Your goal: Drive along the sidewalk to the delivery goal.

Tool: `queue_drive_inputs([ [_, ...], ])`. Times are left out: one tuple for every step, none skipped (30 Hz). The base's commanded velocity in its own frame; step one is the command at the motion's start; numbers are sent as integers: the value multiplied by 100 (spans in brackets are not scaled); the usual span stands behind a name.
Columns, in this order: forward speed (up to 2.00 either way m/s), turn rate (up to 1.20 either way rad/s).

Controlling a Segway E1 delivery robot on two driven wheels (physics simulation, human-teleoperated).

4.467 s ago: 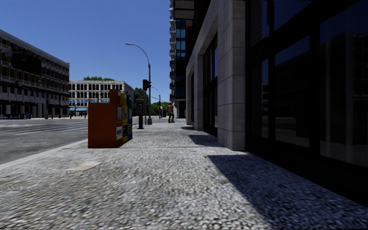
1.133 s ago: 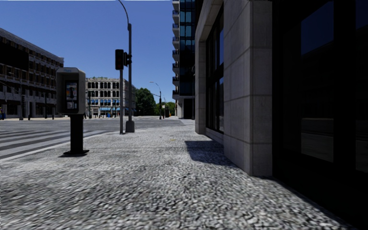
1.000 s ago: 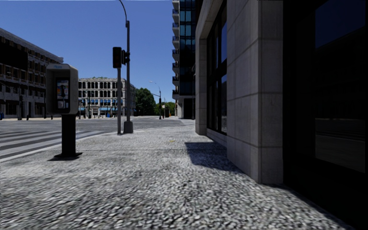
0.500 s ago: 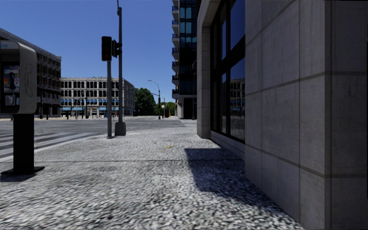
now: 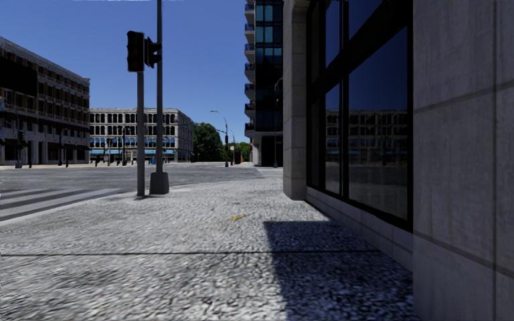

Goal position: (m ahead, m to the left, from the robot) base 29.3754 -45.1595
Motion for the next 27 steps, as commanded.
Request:
queue_drive_inputs([
  [200,17],
  [200,0],
  [200,0],
  [200,0],
  [200,0],
  [200,0],
  [200,0],
  [200,0],
  [200,0],
  [200,0],
  [200,0],
  [200,0],
  [200,0],
  [200,0],
  [200,0],
  [200,0],
  [200,0],
  [200,0],
  [200,0],
  [200,0],
  [200,0],
  [200,0],
  [200,0],
  [200,0],
  [200,0],
  [200,0],
  [200,0],
])
